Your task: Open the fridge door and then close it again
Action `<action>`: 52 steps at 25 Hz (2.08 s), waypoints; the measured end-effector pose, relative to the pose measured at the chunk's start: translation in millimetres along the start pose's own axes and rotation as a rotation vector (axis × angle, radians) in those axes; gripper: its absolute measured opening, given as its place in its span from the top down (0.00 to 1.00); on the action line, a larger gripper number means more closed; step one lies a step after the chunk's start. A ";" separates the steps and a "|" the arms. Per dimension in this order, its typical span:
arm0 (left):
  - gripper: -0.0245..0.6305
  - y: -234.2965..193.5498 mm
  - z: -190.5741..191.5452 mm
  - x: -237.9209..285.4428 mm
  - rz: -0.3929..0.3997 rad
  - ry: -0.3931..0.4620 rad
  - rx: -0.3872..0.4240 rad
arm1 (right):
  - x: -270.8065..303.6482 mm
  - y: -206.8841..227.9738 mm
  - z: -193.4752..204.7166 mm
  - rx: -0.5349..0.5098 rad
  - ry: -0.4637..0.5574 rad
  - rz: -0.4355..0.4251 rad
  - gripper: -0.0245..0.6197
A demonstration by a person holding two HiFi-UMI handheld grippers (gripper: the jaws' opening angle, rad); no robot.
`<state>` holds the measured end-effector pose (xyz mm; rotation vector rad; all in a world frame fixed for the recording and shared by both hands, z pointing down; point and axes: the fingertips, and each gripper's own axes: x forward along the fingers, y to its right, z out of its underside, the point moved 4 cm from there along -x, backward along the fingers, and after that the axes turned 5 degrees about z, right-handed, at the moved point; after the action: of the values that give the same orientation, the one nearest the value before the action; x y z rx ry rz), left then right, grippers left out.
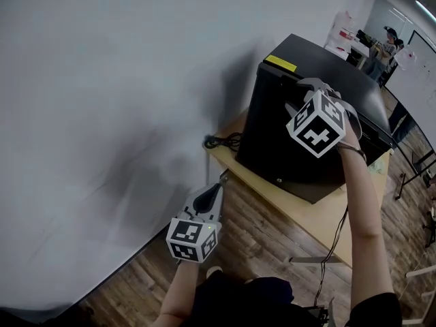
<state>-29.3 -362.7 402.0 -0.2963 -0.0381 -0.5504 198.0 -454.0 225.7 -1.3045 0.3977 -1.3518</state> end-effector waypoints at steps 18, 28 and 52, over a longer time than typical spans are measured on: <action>0.95 -1.9 20.3 -5.2 0.037 -0.045 -0.020 | 10.2 -12.8 1.0 -0.030 -0.153 0.084 0.73; 0.95 1.4 36.0 -10.0 0.046 -0.077 -0.024 | 7.4 -15.0 0.4 -0.021 -0.140 0.114 0.73; 0.95 -3.1 48.7 -10.4 0.022 -0.092 -0.024 | 8.3 -17.9 3.6 -0.059 -0.091 0.167 0.72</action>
<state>-37.7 -345.8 448.2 -0.3450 -0.1169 -0.5158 194.9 -454.4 245.5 -1.3457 0.4761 -1.1451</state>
